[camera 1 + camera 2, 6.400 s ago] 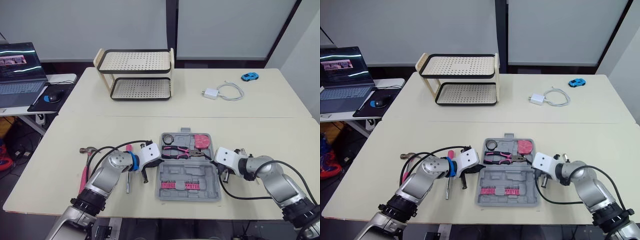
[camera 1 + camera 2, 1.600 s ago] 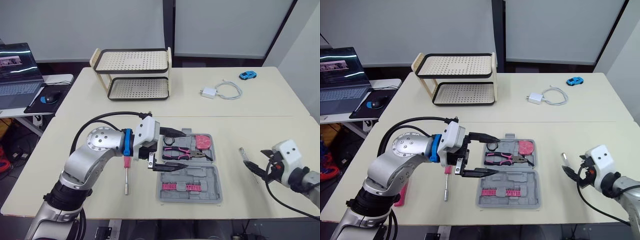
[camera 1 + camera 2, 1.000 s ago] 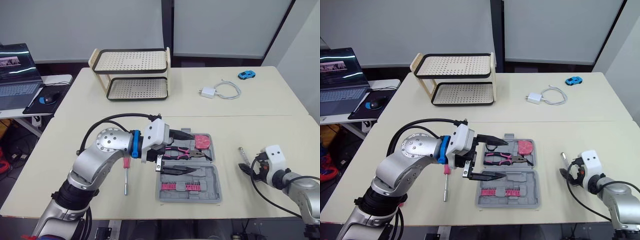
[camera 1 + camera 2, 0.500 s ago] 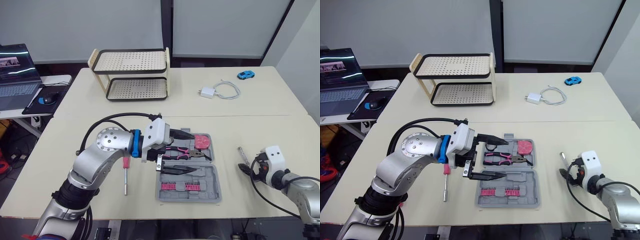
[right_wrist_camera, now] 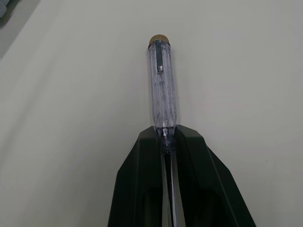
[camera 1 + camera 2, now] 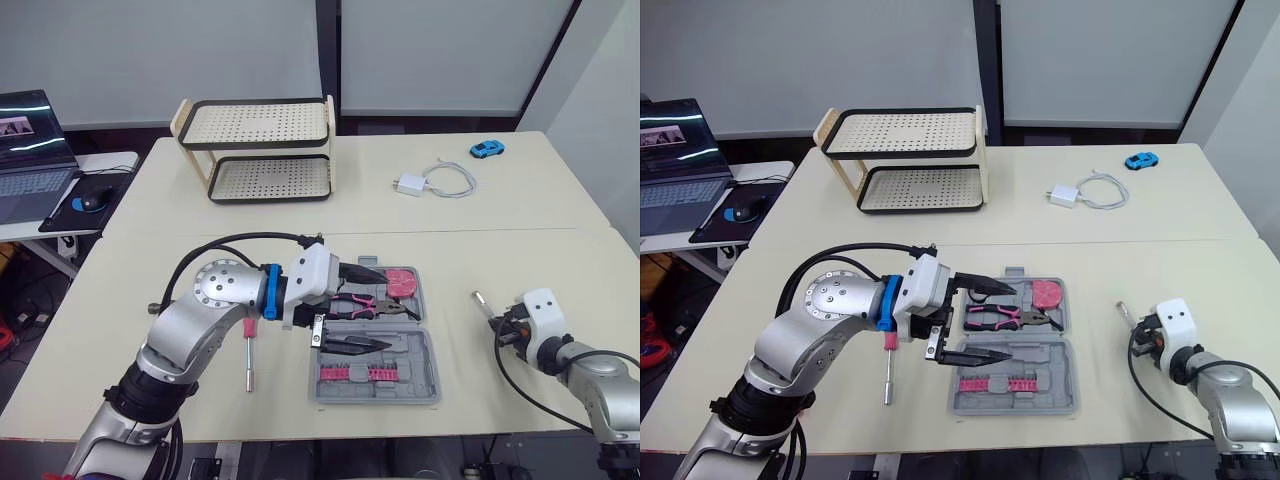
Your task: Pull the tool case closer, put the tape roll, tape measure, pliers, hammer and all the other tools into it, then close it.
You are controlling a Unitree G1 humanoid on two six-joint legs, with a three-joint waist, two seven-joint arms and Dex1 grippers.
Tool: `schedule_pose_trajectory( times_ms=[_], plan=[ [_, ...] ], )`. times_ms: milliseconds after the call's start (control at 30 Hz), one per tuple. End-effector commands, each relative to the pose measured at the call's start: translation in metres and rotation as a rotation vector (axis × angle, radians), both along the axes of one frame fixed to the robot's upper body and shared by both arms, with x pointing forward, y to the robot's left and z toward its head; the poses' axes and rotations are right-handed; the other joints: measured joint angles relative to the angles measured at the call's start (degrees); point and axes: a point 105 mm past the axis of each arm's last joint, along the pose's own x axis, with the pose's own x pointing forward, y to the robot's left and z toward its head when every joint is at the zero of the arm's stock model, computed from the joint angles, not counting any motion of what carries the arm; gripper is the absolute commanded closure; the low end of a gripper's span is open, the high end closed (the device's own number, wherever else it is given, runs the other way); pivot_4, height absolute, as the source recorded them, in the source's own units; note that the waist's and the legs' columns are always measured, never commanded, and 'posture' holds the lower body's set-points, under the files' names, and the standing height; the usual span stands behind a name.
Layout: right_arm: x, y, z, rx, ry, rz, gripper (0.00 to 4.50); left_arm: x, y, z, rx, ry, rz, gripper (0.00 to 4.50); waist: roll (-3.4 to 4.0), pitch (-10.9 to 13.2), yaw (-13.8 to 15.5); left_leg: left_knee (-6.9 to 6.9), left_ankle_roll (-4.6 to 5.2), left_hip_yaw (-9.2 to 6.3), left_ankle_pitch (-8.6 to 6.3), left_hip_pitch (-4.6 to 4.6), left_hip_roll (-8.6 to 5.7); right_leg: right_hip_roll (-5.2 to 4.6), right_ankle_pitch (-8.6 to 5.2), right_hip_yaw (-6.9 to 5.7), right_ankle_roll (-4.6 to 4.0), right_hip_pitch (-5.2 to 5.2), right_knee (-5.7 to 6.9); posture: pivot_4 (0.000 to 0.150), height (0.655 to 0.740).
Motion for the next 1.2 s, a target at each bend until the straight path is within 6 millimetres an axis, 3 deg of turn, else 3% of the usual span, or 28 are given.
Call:
schedule_pose_trajectory(
  times_ms=[33,167,300,467,600,800,967,1200],
  plan=[
    [-0.004,0.0,0.007,-0.07,-0.015,0.073,4.35,-0.004,0.003,0.003,-0.006,-0.028,-0.011,0.0,0.02,-0.01,0.04,0.0,0.0,0.0,0.0,0.0,-0.01,0.0,0.0,0.01,0.0,0.0,0.0,0.15,0.74],
    [-0.007,0.011,0.028,-0.123,-0.04,0.196,4.35,-0.006,0.012,0.003,-0.035,-0.035,-0.003,0.0,0.06,0.01,0.01,-0.01,0.0,0.02,0.0,-0.02,-0.01,-0.01,0.0,0.02,0.0,-0.02,-0.01,0.15,0.74],
    [-0.014,0.042,0.064,-0.253,-0.071,0.48,4.35,-0.003,0.038,-0.007,0.002,-0.078,0.05,0.0,0.13,0.01,-0.27,-0.03,0.01,0.04,-0.01,-0.02,0.01,0.0,0.0,0.04,0.0,-0.07,-0.01,0.15,0.74],
    [-0.019,0.078,0.082,-0.272,-0.06,0.659,4.35,-0.003,0.061,-0.014,0.037,-0.01,0.106,0.0,0.08,0.04,0.05,-0.01,0.24,-0.05,-0.14,-0.02,0.04,0.01,0.0,-0.05,0.0,0.0,-0.02,0.15,0.74],
    [-0.02,0.109,0.083,-0.385,-0.046,0.829,4.35,-0.002,0.079,-0.019,0.049,0.04,0.138,0.0,0.07,0.05,0.04,-0.02,0.24,-0.04,-0.14,-0.06,-0.04,-0.05,0.0,-0.02,0.0,-0.04,-0.08,0.15,0.74],
    [-0.029,0.156,0.082,-0.333,0.012,0.948,4.35,-0.008,0.091,-0.021,0.075,0.038,0.142,0.0,0.0,0.09,0.07,-0.04,0.22,-0.12,-0.14,-0.11,-0.01,-0.04,0.0,-0.07,0.0,-0.1,-0.12,0.15,0.74],
    [-0.028,0.179,0.075,-0.36,0.044,0.973,4.35,-0.017,0.104,-0.037,0.183,0.02,0.115,0.0,-0.01,0.1,0.07,-0.06,0.17,-0.13,-0.12,-0.15,-0.02,-0.05,0.0,-0.05,-0.01,-0.18,-0.13,0.15,0.74],
    [-0.025,0.188,0.064,-0.48,0.08,1.012,4.35,-0.012,0.112,-0.038,0.155,0.043,0.186,0.0,-0.01,0.1,0.14,-0.05,0.22,-0.13,-0.14,-0.18,-0.04,-0.07,0.0,-0.04,-0.01,-0.45,-0.1,0.15,0.74]
  ],
)
